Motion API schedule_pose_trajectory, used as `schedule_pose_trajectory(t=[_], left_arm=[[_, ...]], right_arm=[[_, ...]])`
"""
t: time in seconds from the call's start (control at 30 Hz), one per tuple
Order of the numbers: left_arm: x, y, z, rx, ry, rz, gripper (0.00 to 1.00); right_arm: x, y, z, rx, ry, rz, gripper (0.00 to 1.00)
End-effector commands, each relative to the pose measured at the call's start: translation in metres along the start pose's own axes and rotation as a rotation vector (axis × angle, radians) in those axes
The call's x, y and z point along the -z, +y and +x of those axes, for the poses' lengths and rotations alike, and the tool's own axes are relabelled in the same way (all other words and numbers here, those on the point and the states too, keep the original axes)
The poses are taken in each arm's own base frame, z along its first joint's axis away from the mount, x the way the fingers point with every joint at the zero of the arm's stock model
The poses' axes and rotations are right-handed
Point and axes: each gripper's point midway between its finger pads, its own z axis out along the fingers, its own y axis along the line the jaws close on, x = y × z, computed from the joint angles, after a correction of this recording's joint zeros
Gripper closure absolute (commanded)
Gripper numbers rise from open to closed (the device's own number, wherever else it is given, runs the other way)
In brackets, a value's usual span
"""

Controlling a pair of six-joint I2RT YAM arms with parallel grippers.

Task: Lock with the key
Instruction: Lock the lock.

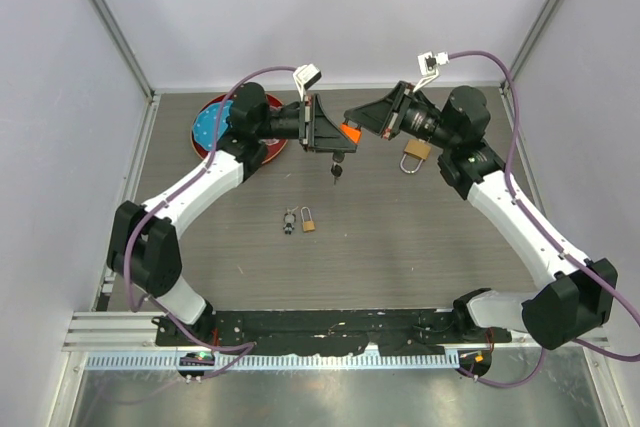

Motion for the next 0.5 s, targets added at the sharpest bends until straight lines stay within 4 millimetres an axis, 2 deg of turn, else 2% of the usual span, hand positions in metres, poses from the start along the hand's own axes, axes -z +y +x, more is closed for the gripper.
schedule_pose_trajectory(t=[0.0,0.07,0.13,0.17,0.2,0.3,0.47], left_arm=[[0.016,-0.080,-0.091,-0.265,-0.443,0.047,1.00],[0.017,-0.077,-0.086,-0.257,-0.431,0.041,1.00],[0.018,-0.074,-0.082,-0.250,-0.426,0.036,1.00],[0.018,-0.068,-0.078,-0.237,-0.424,0.030,1.00],[0.020,-0.071,-0.076,-0.240,-0.425,0.033,1.00],[0.022,-0.070,-0.072,-0.235,-0.427,0.030,1.00],[0.022,-0.073,-0.070,-0.238,-0.420,0.034,1.00]], right_arm=[[0.022,0.034,0.120,-0.250,0.461,-0.143,0.98],[0.017,0.037,0.107,-0.236,0.429,-0.142,0.98],[0.013,0.040,0.092,-0.223,0.388,-0.133,0.92],[0.011,0.039,0.087,-0.217,0.373,-0.129,0.87],[0.009,0.039,0.083,-0.214,0.362,-0.126,0.77],[0.004,0.043,0.073,-0.202,0.333,-0.151,0.68],[-0.001,0.045,0.067,-0.232,0.302,-0.172,0.68]])
